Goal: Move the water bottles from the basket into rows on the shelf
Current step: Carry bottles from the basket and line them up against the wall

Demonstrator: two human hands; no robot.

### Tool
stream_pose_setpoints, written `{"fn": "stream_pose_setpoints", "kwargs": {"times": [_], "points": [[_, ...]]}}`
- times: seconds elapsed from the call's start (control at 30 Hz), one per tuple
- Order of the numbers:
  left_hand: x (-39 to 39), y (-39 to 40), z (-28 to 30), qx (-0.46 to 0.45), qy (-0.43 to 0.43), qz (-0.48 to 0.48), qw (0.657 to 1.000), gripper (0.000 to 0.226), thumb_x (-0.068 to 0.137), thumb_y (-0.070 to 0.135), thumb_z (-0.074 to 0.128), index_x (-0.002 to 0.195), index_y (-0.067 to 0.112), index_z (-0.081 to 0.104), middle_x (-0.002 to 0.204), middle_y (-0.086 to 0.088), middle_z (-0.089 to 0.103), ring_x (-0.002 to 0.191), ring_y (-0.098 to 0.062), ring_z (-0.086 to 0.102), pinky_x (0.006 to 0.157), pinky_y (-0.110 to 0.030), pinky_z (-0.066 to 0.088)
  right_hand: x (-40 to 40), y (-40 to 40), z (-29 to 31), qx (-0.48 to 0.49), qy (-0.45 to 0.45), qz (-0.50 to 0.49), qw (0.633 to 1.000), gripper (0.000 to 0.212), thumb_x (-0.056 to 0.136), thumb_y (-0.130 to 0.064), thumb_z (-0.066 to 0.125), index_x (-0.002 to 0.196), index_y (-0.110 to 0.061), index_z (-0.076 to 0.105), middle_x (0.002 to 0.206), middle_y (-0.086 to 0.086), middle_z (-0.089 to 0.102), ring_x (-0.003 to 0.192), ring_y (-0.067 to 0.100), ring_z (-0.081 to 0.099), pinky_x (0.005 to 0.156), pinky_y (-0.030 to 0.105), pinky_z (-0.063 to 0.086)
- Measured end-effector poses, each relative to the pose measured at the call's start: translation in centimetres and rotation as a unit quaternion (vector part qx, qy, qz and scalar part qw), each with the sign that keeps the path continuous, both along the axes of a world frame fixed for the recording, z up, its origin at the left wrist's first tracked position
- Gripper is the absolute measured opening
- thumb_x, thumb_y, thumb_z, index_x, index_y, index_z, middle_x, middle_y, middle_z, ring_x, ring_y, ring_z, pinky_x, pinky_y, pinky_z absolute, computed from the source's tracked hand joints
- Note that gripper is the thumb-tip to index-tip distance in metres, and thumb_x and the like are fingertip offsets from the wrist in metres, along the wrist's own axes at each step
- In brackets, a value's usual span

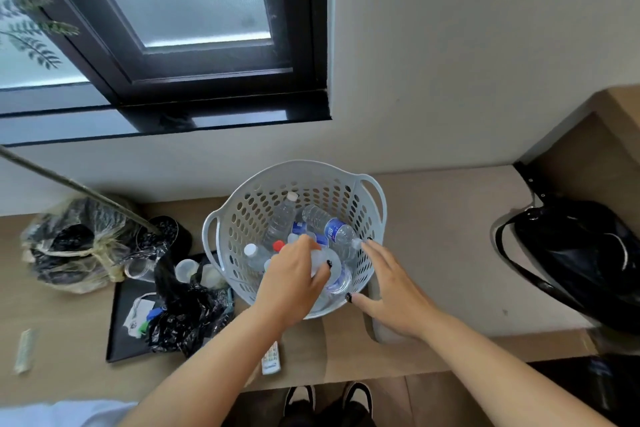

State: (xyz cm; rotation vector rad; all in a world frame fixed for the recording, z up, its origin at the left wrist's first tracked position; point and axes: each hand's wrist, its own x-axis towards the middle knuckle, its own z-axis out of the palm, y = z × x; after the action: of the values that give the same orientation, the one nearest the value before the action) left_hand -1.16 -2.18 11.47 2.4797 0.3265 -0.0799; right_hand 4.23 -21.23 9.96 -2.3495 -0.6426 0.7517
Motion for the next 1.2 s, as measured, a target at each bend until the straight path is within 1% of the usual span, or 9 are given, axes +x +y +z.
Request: {"fn": "stream_pose_setpoints", "kwargs": {"times": [0.27,0.37,0.5,0.63,0.73,0.87,0.97,1.07,1.2], "points": [[-0.6,1.2,6.4,-0.016,-0.073,-0.039,0.996,0.018,0.090,0.039,0.050,0.105,0.030,0.045,0.094,0.006,0.056,0.088,-0.013,0.049,0.073,-0.025,0.040,-0.3,3.2,1.5,0.095,0.037,-0.055,0.993,0.102,0.071,-0.043,0.078,0.152,-0.026,0.018,0.156,-0.012,0.022,0.143,0.005,0.020,0.117,0.034,0.028],[-0.5,1.5,8.2,-0.024,-0.104,-0.051,0.993,0.016,0.091,0.035,0.052,0.105,0.028,0.050,0.095,0.010,0.057,0.089,-0.010,0.049,0.076,-0.025,0.043,-0.2,4.5,1.6,0.153,0.039,-0.063,0.986,0.090,0.069,-0.039,0.080,0.144,-0.032,0.032,0.144,-0.013,0.042,0.134,0.001,0.036,0.109,0.028,0.037],[-0.4,2.3,9.2,0.001,-0.132,-0.079,0.988,0.022,0.092,0.032,0.056,0.112,0.022,0.054,0.096,0.013,0.056,0.089,-0.008,0.048,0.079,-0.022,0.039,0.1,5.7,1.8,0.206,0.042,-0.095,0.973,0.054,0.069,-0.020,0.083,0.112,-0.038,0.054,0.107,-0.017,0.066,0.102,-0.003,0.060,0.085,0.015,0.048],[0.0,3.7,8.4,-0.060,-0.112,-0.066,0.990,0.031,0.092,0.036,0.058,0.119,0.023,0.048,0.094,0.013,0.058,0.087,-0.003,0.054,0.079,-0.019,0.045,1.0,6.4,1.4,0.218,0.081,-0.120,0.965,0.051,0.065,-0.016,0.084,0.107,-0.031,0.058,0.098,-0.011,0.069,0.092,0.000,0.065,0.079,0.017,0.050],[0.3,4.7,6.7,-0.118,-0.110,-0.023,0.987,0.036,0.093,0.029,0.058,0.126,0.022,0.045,0.095,0.015,0.060,0.092,0.001,0.057,0.082,-0.015,0.047,1.7,6.6,0.8,0.234,0.091,-0.184,0.950,0.055,0.056,-0.029,0.082,0.105,-0.027,0.059,0.096,-0.007,0.070,0.090,0.008,0.067,0.077,0.024,0.051],[-0.1,5.9,2.1,-0.174,-0.045,0.067,0.981,0.044,0.091,0.017,0.062,0.131,0.019,0.043,0.102,0.011,0.061,0.095,0.001,0.060,0.088,-0.022,0.050,2.7,6.3,0.2,0.239,0.083,-0.241,0.937,0.053,0.062,-0.005,0.086,0.101,-0.029,0.059,0.097,-0.009,0.070,0.088,0.003,0.066,0.076,0.019,0.050],[-0.4,6.7,-2.4,-0.199,0.054,0.151,0.967,0.055,0.089,0.014,0.062,0.138,0.017,0.037,0.111,0.006,0.056,0.098,-0.008,0.059,0.086,-0.029,0.051,3.3,5.9,-0.5,0.225,0.082,-0.244,0.940,0.054,0.064,-0.003,0.084,0.105,-0.026,0.059,0.099,-0.011,0.068,0.084,-0.008,0.064,0.070,0.010,0.047],[0.0,6.8,-6.2,-0.197,0.145,0.171,0.955,0.057,0.090,0.015,0.061,0.140,0.015,0.033,0.118,0.001,0.052,0.099,-0.013,0.057,0.081,-0.027,0.047,3.3,5.3,-1.9,0.217,0.100,-0.250,0.938,0.058,0.064,-0.003,0.086,0.109,-0.027,0.058,0.102,-0.011,0.069,0.091,-0.001,0.064,0.077,0.019,0.048],[1.3,6.0,-10.7,-0.132,0.207,0.135,0.960,0.063,0.085,0.012,0.060,0.141,0.012,0.032,0.139,-0.010,0.042,0.124,-0.027,0.048,0.096,-0.036,0.044,2.9,4.6,-4.2,0.204,0.135,-0.269,0.932,0.060,0.062,-0.007,0.086,0.110,-0.030,0.059,0.105,-0.008,0.070,0.097,0.009,0.067,0.087,0.034,0.054]]}}
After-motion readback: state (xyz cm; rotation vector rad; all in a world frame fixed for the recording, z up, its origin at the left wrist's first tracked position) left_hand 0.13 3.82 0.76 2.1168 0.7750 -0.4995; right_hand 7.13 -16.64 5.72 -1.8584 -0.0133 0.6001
